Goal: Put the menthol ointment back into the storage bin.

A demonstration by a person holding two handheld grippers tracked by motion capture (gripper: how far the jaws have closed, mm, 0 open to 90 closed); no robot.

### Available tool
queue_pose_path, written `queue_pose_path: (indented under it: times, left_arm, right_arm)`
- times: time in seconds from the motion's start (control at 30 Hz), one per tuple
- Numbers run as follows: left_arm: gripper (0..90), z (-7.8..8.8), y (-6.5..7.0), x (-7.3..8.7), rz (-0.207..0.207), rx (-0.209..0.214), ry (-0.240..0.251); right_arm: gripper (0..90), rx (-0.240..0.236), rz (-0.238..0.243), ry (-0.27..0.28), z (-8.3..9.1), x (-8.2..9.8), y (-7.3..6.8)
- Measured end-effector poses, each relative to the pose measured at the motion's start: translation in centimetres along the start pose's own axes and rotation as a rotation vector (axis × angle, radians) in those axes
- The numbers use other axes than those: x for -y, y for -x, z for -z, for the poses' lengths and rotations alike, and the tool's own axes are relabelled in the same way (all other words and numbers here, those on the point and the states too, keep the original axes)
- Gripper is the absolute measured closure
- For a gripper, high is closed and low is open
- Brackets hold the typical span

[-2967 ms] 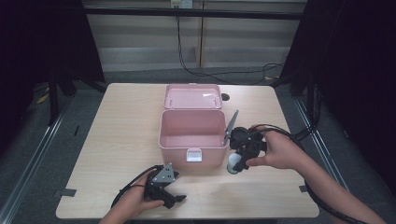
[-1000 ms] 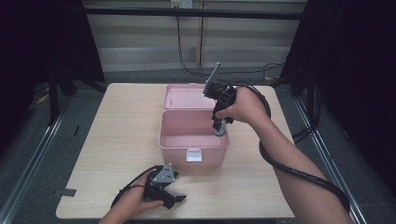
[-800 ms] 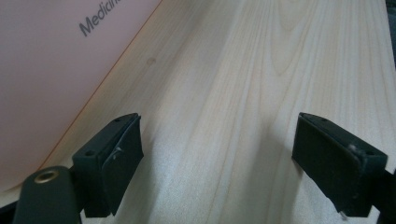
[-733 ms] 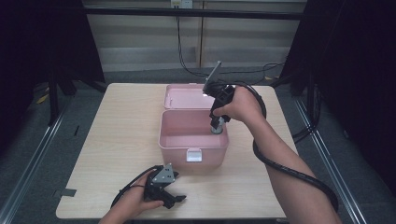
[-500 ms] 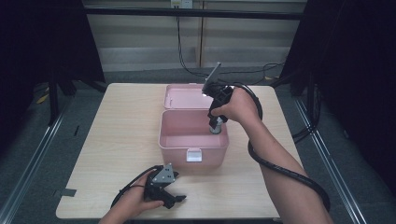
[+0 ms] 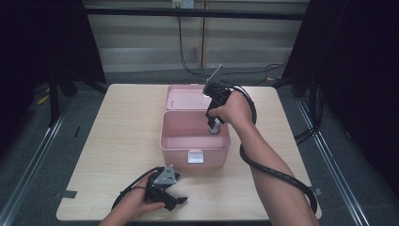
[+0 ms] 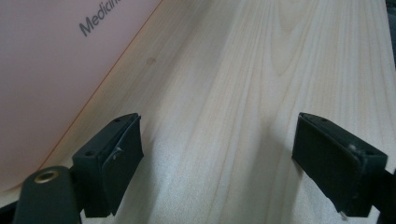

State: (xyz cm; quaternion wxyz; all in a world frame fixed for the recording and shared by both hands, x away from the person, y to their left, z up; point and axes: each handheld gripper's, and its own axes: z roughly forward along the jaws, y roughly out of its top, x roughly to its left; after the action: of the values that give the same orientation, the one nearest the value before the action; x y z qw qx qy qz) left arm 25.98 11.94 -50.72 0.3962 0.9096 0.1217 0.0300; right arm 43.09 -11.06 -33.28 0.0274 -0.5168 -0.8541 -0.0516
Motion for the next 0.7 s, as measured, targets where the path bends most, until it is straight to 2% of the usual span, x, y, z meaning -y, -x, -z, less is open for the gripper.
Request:
queue_pose_path:
  times: [0.23,0.7]
  left_arm:
    - [15.4,0.0,0.0,0.0,0.0,-0.001,0.0]
    - [15.3,0.0,0.0,0.0,0.003,0.0,-0.003]
  right_arm:
    - [50.5,0.02,-0.041,0.006,-0.9,-0.6,-0.3]
    - [50.5,0.019,-0.131,0.025,-2.9,-1.4,0.1]
